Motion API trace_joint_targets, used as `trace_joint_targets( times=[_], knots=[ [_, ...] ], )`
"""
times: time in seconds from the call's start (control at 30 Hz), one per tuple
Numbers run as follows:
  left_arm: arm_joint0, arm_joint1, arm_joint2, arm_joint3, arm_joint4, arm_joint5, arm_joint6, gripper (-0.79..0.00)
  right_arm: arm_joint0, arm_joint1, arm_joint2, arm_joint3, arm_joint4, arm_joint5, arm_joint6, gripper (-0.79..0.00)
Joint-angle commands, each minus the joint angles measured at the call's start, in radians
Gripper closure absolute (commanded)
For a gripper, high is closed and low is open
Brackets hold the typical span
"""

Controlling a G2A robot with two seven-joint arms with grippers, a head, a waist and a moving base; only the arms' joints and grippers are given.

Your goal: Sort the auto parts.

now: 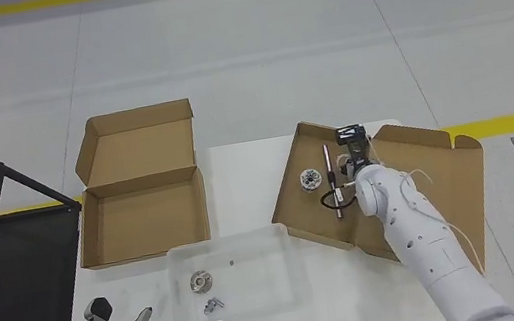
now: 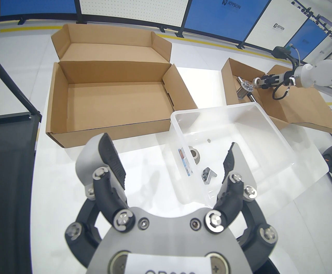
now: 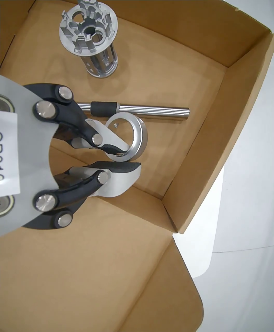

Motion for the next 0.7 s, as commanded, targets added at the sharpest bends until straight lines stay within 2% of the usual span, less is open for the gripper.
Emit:
trace_joint_targets(
  times=[0.0, 0.17, 0.27, 0.43, 0.53, 0.6, 0.67],
  knots=[
    [0.0, 0.0, 0.0, 0.0, 0.0, 0.0, 0.0, -0.785, 0.003, -0.001, -0.003, 0.004, -0.001, 0.006, 0.003, -0.36],
    [0.0, 0.0, 0.0, 0.0, 0.0, 0.0, 0.0, -0.785, -0.009, 0.0, -0.001, -0.017, -0.007, 0.019, -0.01, -0.366],
    [0.0, 0.0, 0.0, 0.0, 0.0, 0.0, 0.0, -0.785, -0.045, 0.001, -0.003, -0.08, -0.009, 0.017, -0.047, -0.376],
    [0.0, 0.0, 0.0, 0.0, 0.0, 0.0, 0.0, -0.785, -0.197, 0.01, -0.007, -0.347, -0.037, 0.0, -0.145, -0.391],
    [0.0, 0.0, 0.0, 0.0, 0.0, 0.0, 0.0, -0.785, -0.317, 0.021, 0.004, -0.534, -0.043, -0.066, -0.227, -0.443],
    [0.0, 0.0, 0.0, 0.0, 0.0, 0.0, 0.0, -0.785, -0.419, 0.033, 0.015, -0.675, -0.057, -0.149, -0.295, -0.44],
    [-0.004, 0.0, 0.002, -0.009, 0.004, -0.001, 0.005, -0.785, -0.481, 0.041, 0.017, -0.752, -0.074, -0.211, -0.352, -0.456]
  ],
)
